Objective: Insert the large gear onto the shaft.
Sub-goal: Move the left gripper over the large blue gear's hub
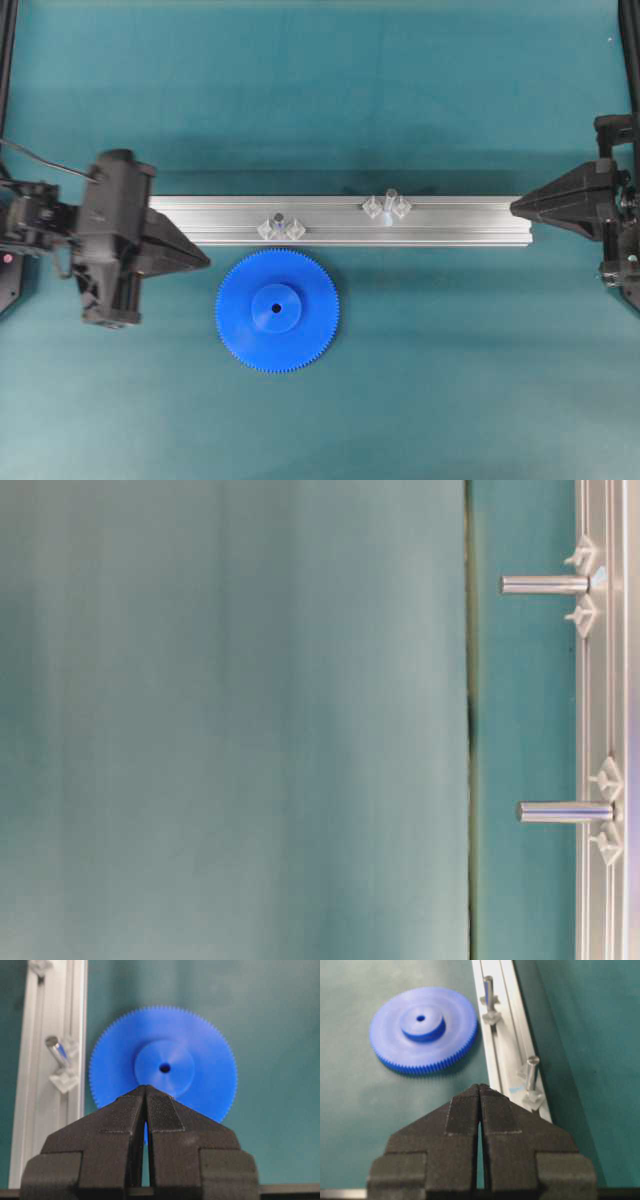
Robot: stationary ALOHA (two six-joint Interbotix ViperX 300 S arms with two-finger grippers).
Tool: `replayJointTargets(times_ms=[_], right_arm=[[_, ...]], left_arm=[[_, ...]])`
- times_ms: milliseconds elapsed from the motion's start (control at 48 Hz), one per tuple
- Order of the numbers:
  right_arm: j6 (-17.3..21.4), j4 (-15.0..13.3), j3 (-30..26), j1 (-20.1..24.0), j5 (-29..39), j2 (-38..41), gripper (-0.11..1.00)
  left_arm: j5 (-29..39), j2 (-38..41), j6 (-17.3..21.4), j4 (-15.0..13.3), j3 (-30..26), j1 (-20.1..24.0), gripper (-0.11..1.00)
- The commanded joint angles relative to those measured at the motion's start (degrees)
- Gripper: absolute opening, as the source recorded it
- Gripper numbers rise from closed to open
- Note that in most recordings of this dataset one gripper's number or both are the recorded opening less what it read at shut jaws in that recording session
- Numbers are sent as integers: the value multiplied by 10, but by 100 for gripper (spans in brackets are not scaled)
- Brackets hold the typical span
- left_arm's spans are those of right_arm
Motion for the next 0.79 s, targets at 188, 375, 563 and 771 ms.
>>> replayJointTargets(times_ms=[188, 375, 563, 771], right_arm=[[4, -1, 0, -3, 3, 6, 1], [4, -1, 0, -4, 3, 6, 1], [4, -1, 1, -4, 3, 5, 1], [4, -1, 1, -4, 3, 6, 1]], left_arm=[[37, 98, -47, 2, -78, -10, -1], [76, 159, -58, 2, -124, -19, -1], [83, 199, -57, 1, -152, -28, -1], [105, 241, -57, 1, -175, -29, -1]])
